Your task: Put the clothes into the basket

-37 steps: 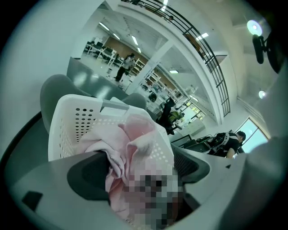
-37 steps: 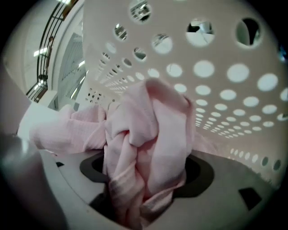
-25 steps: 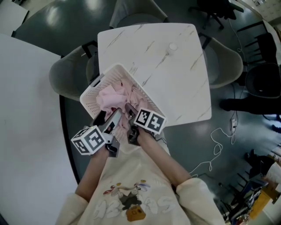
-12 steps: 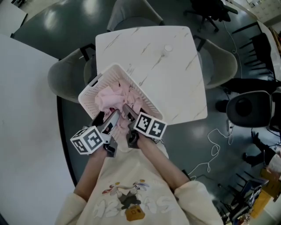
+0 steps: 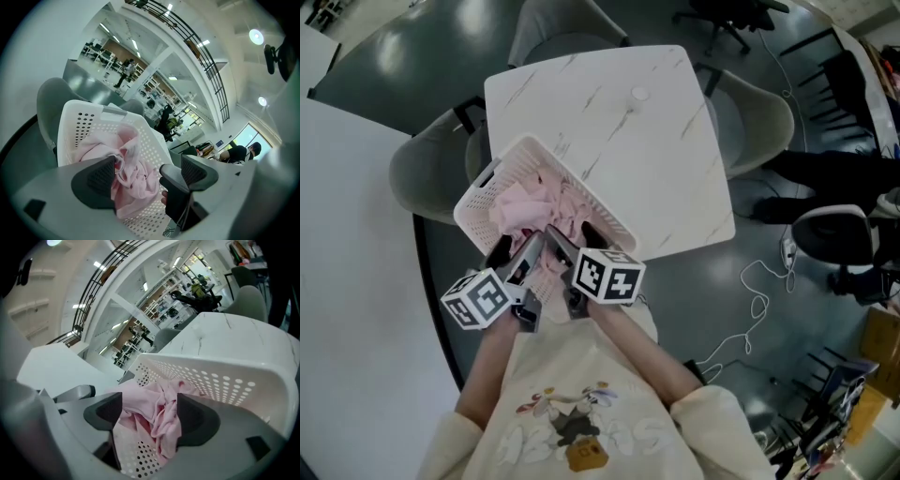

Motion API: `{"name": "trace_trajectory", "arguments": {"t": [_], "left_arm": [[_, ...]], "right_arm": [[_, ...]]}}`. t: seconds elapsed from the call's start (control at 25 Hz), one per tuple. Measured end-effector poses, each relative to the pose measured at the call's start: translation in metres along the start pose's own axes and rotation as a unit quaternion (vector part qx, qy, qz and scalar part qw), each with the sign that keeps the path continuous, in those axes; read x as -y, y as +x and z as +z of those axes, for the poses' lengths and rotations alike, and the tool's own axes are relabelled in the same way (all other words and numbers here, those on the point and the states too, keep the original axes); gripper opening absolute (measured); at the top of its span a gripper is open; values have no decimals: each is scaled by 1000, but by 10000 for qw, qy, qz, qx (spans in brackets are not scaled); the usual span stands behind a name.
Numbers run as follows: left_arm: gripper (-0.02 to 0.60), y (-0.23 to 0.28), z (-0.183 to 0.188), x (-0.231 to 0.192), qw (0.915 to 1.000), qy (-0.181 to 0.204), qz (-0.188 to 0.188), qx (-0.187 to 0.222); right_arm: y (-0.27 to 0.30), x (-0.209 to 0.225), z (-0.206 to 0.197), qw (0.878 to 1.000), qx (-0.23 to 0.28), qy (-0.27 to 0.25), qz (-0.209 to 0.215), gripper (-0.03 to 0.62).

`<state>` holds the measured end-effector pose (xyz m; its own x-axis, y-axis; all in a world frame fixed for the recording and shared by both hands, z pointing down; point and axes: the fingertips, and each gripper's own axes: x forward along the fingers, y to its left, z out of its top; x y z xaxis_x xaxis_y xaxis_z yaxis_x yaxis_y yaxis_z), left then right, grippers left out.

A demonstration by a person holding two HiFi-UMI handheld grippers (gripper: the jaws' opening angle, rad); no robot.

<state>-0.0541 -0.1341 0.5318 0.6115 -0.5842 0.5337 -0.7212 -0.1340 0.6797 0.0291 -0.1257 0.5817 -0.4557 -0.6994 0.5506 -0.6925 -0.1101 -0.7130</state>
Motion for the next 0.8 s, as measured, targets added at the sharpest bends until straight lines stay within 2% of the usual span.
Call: {"name": "trace_trajectory", "arguments": {"t": [0.08, 0.16, 0.4, 0.6, 0.8], "left_arm": [[437, 3, 2, 0, 10000, 3, -23, -4], [438, 7, 6, 1, 10000, -17, -34, 20], [437, 32, 22, -8, 10000, 67, 52, 46], [437, 53, 33, -12, 10000, -11, 94, 22], [436, 78, 37, -34, 9989, 189, 438, 38]], "right_arm": [[3, -4, -1, 9990, -67, -432, -34, 364], [4, -6, 1, 9979, -87, -637, -83, 364], [9, -3, 3, 9978, -224, -616, -50, 364], [14, -2, 6, 9971, -365, -675, -18, 364], [24, 4, 6, 9965, -523, -656, -47, 362]]}}
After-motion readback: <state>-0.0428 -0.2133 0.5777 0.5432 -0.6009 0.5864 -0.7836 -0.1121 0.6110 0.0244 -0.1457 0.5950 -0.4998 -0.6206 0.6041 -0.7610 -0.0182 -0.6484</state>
